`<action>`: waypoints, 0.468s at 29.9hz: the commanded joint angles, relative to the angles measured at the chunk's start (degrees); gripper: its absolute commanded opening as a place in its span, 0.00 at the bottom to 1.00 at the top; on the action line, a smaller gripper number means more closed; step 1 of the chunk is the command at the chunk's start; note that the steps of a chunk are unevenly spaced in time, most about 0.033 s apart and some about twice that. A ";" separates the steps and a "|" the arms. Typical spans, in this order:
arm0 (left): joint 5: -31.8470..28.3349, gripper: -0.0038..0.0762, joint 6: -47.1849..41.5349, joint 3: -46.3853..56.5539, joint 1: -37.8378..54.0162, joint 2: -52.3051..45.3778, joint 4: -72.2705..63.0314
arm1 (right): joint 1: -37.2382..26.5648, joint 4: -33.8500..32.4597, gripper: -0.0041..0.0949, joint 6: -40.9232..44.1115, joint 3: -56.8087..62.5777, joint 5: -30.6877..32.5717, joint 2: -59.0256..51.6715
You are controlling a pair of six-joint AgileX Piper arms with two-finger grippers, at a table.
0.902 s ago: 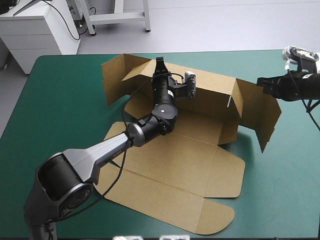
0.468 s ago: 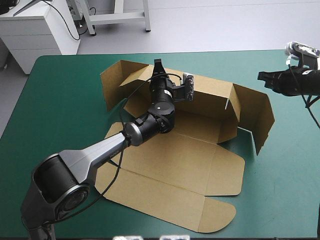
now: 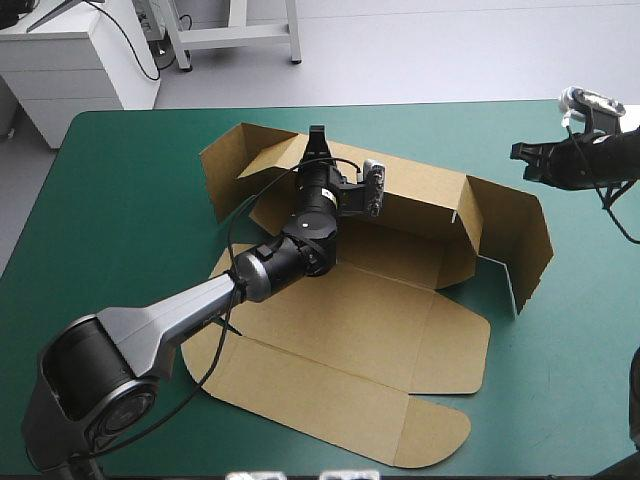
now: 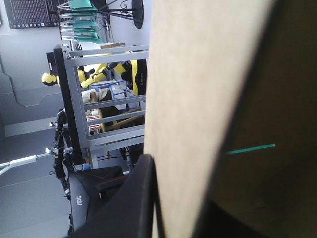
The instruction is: Fold the box
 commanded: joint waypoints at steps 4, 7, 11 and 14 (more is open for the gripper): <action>-2.34 0.07 -0.77 -0.21 -0.29 -2.76 -0.82 | -0.03 1.00 0.03 -2.27 -1.10 -1.12 0.08; -2.34 0.07 -0.77 -0.21 -0.29 -2.76 -0.82 | -0.03 1.55 0.03 -3.06 0.86 0.33 -0.04; -2.34 0.07 -0.77 -0.21 -0.29 -2.76 -0.82 | -0.03 5.15 0.03 -6.01 7.15 -1.01 -2.10; -2.34 0.07 -0.77 -0.21 -0.29 -2.76 -0.82 | -0.03 8.43 0.03 -9.05 13.19 -3.74 -4.98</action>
